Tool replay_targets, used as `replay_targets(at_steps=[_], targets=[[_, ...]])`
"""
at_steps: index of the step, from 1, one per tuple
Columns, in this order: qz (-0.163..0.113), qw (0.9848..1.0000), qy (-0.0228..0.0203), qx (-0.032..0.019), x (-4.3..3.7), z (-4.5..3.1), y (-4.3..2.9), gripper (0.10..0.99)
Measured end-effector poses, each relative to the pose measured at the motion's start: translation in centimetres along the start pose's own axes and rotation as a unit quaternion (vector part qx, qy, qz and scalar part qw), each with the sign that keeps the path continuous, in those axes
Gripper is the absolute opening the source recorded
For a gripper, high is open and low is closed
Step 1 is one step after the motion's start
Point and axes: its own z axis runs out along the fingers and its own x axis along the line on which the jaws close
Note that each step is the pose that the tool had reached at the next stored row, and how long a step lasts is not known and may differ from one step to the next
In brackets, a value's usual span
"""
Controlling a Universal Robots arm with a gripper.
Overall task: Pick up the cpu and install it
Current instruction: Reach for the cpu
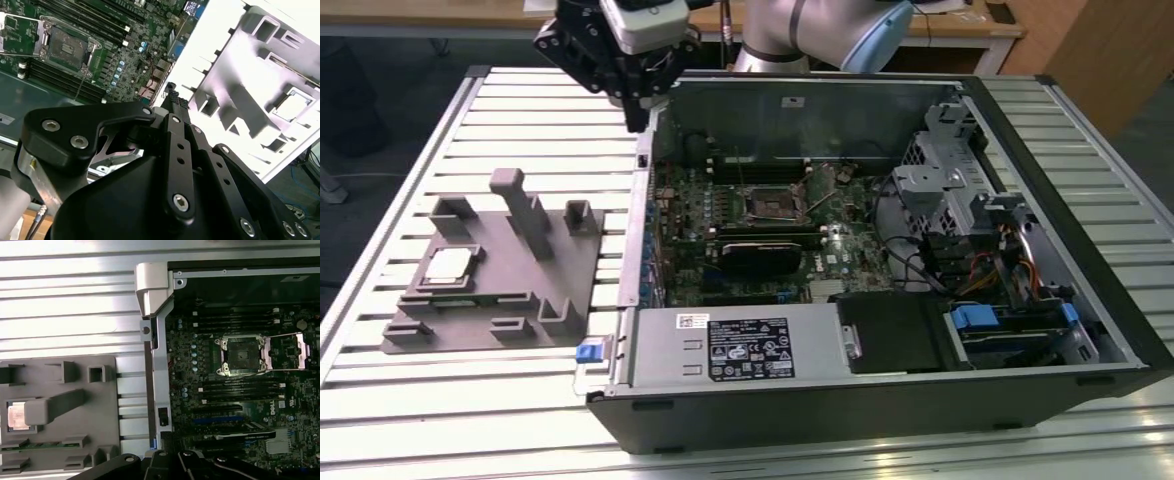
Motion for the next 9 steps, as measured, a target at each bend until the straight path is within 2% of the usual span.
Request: replay_targets(at_steps=[9], targets=[[0.0,1.0,0.0,0.0,0.43,0.0,-0.04,0.106]])
